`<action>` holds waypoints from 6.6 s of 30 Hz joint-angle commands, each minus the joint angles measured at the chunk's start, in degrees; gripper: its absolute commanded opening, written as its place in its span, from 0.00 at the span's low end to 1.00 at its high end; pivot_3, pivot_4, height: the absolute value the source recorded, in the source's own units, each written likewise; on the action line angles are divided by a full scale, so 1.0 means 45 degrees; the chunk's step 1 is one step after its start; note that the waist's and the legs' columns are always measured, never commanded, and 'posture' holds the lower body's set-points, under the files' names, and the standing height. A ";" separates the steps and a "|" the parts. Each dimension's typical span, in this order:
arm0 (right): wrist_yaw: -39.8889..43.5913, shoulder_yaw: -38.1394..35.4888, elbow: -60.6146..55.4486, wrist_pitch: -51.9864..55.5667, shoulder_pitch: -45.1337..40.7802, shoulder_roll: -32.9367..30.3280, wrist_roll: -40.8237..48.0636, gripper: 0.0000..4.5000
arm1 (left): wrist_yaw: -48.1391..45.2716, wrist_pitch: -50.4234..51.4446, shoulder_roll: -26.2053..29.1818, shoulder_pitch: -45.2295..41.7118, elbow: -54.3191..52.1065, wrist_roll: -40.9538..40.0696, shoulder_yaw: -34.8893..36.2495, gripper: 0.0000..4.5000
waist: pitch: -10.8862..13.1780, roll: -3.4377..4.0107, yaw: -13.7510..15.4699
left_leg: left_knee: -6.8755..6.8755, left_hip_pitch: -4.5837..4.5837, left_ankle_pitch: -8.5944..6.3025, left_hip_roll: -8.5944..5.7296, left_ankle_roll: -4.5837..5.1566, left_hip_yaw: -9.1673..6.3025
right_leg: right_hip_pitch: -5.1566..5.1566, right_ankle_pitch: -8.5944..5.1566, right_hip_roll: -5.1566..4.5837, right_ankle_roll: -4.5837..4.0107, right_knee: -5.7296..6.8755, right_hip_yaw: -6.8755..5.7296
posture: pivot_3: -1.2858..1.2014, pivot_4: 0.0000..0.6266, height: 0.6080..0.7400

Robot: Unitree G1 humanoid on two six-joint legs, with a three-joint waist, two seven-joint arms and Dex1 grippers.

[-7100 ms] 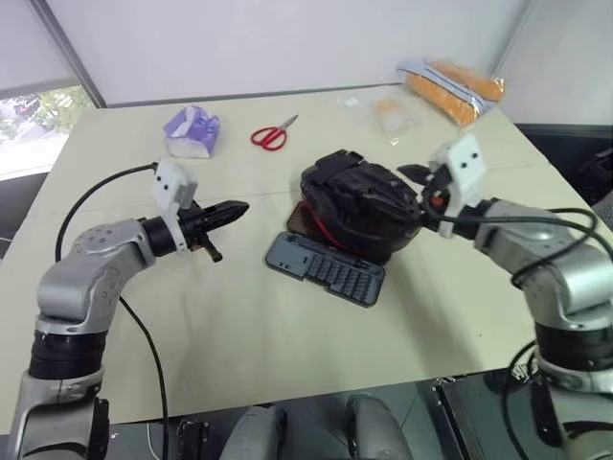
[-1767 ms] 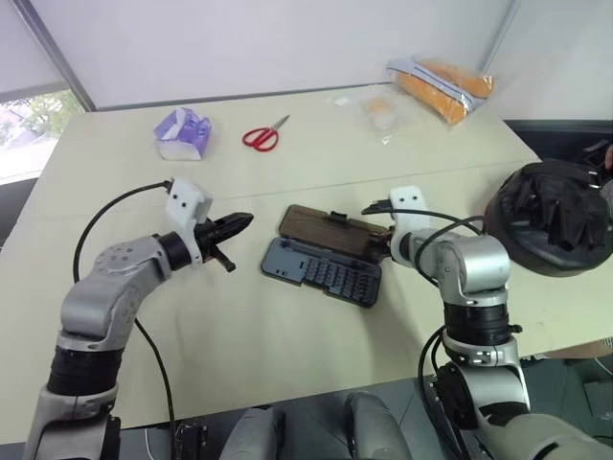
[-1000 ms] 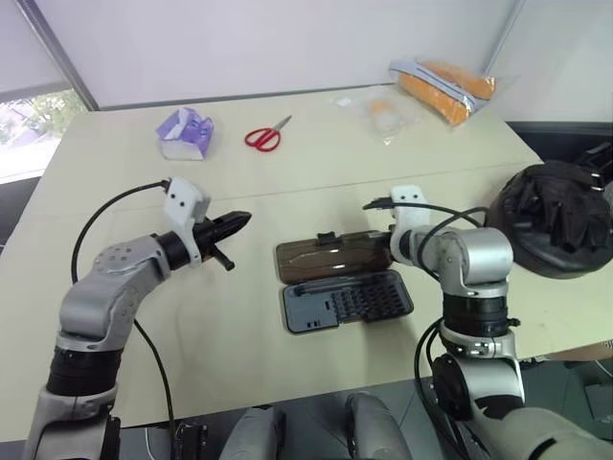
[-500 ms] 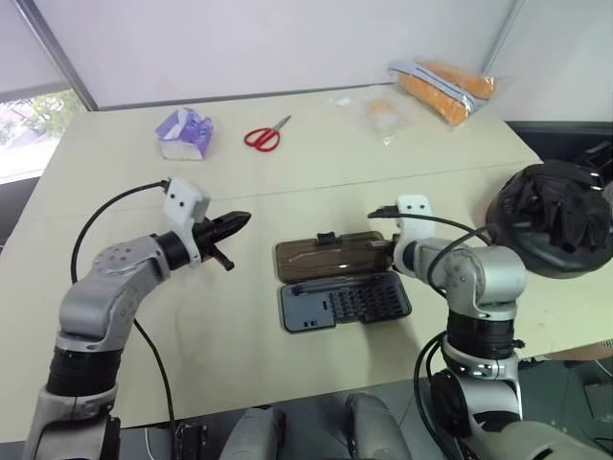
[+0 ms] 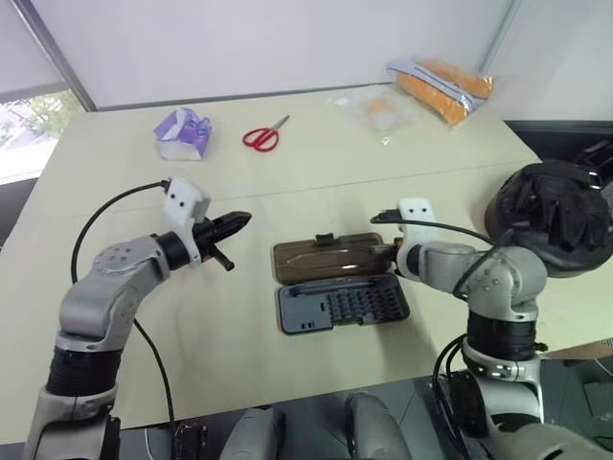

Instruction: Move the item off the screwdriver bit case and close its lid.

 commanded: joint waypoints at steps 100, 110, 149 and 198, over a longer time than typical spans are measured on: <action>1.7419 0.7076 0.3065 -1.3228 -0.2129 -0.6292 -0.6592 1.00 | -0.6758 -0.2420 0.0349 0.1751 0.0984 0.2328 -0.5802 0.00 | 0.0021 0.0004 0.0081 | 0.0016 0.0004 -0.0009 0.0003 0.0021 0.0010 | 0.0028 0.0000 0.0006 0.0001 -0.0027 -0.0008 | 0.52 0.24 1.00; 1.7915 0.7121 0.6967 -1.5626 -0.2742 -0.4521 -0.8384 1.00 | -0.6557 -0.2380 0.0554 0.2254 0.0553 0.2309 -0.5749 0.00 | 0.0018 0.0004 0.0073 | 0.0017 0.0011 -0.0008 0.0002 0.0017 0.0005 | 0.0034 0.0000 0.0003 0.0001 -0.0028 -0.0007 | 0.52 0.24 1.00; 1.9688 0.7276 0.8979 -1.7141 -0.2702 -0.3584 -1.0658 0.28 | -0.6444 -0.2547 0.0750 0.2339 0.0474 0.2445 -0.5841 0.00 | -0.0004 0.0025 0.0048 | 0.0016 0.0073 -0.0006 0.0002 0.0013 0.0004 | 0.0089 0.0000 0.0004 0.0000 -0.0021 -0.0008 | 0.52 0.24 1.00; 1.8821 0.7336 0.8455 -2.0951 -0.2834 -0.3661 -1.3264 0.01 | -0.6118 -0.1711 0.1982 0.3353 0.0595 0.1071 -0.3485 0.00 | -0.0114 0.0057 0.0014 | -0.0179 0.0416 -0.0041 0.0019 0.0072 0.0008 | 0.0329 -0.0009 0.0017 -0.0010 -0.0067 0.0003 | 0.52 0.24 1.00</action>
